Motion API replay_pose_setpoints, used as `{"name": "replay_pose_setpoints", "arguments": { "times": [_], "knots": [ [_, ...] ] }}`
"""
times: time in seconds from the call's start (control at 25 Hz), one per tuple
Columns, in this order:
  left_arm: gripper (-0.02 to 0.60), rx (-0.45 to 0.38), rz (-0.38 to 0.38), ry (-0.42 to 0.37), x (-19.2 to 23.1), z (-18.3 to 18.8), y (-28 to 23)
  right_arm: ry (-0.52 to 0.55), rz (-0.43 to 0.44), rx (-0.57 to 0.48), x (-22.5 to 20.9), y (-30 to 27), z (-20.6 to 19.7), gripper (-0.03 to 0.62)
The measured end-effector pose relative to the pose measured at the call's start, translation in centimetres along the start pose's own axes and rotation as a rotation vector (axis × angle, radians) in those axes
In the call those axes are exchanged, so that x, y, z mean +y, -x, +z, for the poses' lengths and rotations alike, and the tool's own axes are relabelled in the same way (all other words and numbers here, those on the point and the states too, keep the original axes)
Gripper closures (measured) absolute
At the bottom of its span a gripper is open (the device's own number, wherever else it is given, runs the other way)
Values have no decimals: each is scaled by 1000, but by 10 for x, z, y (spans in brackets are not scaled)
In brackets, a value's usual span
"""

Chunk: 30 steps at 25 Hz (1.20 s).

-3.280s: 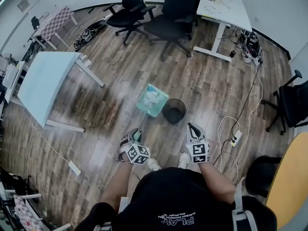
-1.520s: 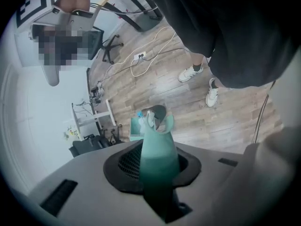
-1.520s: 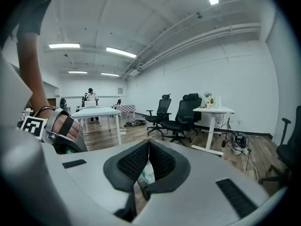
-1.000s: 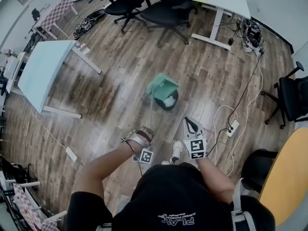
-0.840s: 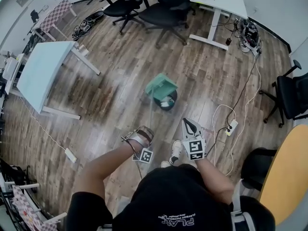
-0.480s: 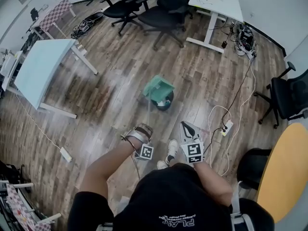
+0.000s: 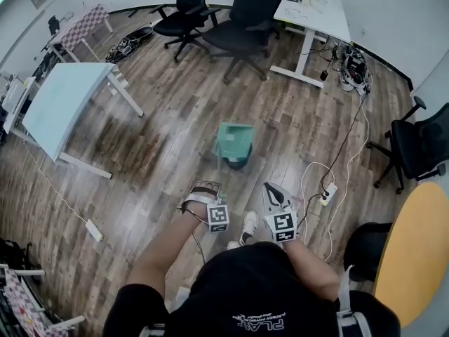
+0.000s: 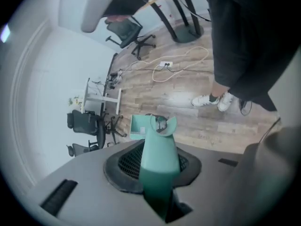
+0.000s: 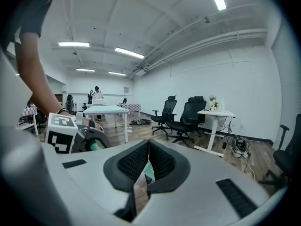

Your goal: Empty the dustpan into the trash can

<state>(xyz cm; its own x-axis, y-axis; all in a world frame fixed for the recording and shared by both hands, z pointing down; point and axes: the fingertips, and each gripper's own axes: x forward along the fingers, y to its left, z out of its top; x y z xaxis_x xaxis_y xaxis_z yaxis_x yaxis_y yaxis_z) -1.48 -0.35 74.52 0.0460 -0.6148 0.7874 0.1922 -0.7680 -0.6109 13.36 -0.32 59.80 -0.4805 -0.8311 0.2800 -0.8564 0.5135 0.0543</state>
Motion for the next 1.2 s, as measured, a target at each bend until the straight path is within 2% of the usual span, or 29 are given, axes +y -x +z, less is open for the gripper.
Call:
{"name": "replay_pose_setpoints", "arguments": {
  "times": [0.2, 0.4, 0.52, 0.68, 0.76, 0.96, 1.2],
  "knots": [
    [482, -23, 18, 220, 23, -1, 3, 5, 3, 2, -4, -1, -1, 571],
    [483, -39, 78, 490, 49, -20, 5, 5, 16, 11, -6, -9, -3, 571],
    [485, -65, 80, 673, 63, -34, 4, 9, 26, 17, -8, -19, -2, 571],
    [483, -122, 58, 971, 74, -53, 4, 14, 43, 22, -8, -32, 2, 571],
    [482, -140, 65, 1084, 77, -58, 4, 17, 52, 26, -10, -39, 2, 571],
    [483, -166, 85, 1322, 84, -73, 2, 22, 66, 32, -20, -60, 2, 571],
    [482, -187, 139, 1524, 104, -97, 9, 28, 99, 31, -27, -93, 10, 571]
  ]
}}
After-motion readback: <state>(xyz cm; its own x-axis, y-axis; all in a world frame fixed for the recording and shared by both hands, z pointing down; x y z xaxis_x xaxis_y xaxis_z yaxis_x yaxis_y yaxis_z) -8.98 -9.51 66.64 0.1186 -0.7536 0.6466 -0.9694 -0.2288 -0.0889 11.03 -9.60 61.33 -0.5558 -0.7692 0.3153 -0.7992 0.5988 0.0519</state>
